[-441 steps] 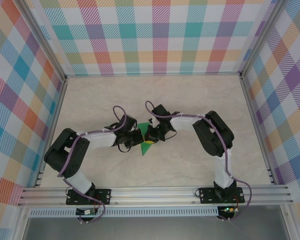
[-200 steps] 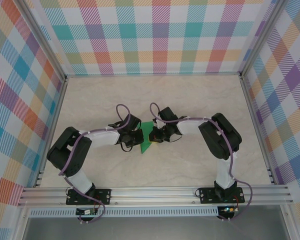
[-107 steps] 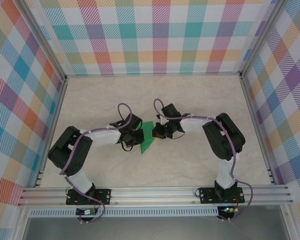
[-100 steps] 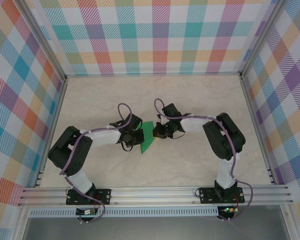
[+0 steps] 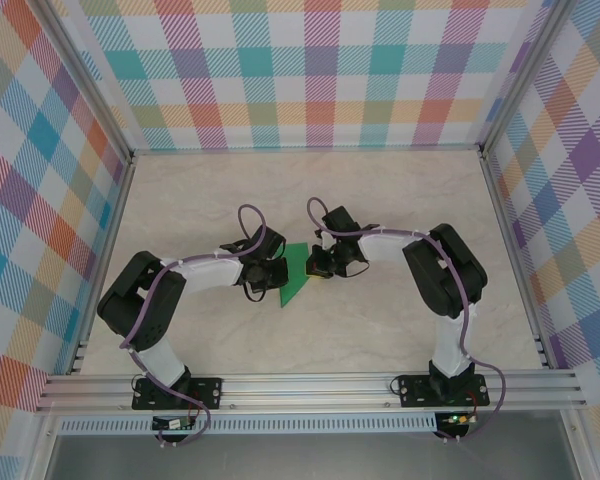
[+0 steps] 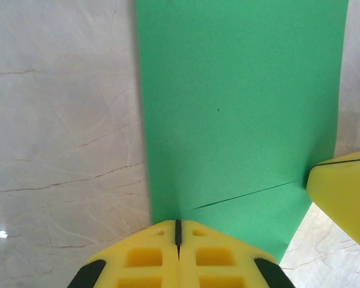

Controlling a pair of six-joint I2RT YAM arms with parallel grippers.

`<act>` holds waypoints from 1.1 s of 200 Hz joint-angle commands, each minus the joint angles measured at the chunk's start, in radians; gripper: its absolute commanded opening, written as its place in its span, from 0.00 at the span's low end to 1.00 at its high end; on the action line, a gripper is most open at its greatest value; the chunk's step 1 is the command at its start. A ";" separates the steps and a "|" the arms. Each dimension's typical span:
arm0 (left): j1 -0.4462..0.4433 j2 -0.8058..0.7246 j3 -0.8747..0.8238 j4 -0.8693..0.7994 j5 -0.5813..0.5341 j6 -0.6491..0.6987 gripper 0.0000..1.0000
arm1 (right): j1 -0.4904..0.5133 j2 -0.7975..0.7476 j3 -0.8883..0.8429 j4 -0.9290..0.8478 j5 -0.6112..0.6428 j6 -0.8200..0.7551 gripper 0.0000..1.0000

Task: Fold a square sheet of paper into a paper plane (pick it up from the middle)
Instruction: Third fold the triangle at the center of the table.

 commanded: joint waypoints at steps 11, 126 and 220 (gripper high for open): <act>0.008 0.062 -0.034 -0.135 -0.101 0.037 0.00 | -0.007 -0.079 0.001 -0.046 -0.001 0.007 0.02; 0.008 0.094 -0.007 -0.081 -0.045 0.192 0.00 | 0.011 -0.078 -0.017 0.045 -0.153 0.044 0.02; 0.014 0.047 0.011 -0.110 -0.055 0.293 0.00 | 0.036 0.022 0.043 0.040 -0.164 0.044 0.01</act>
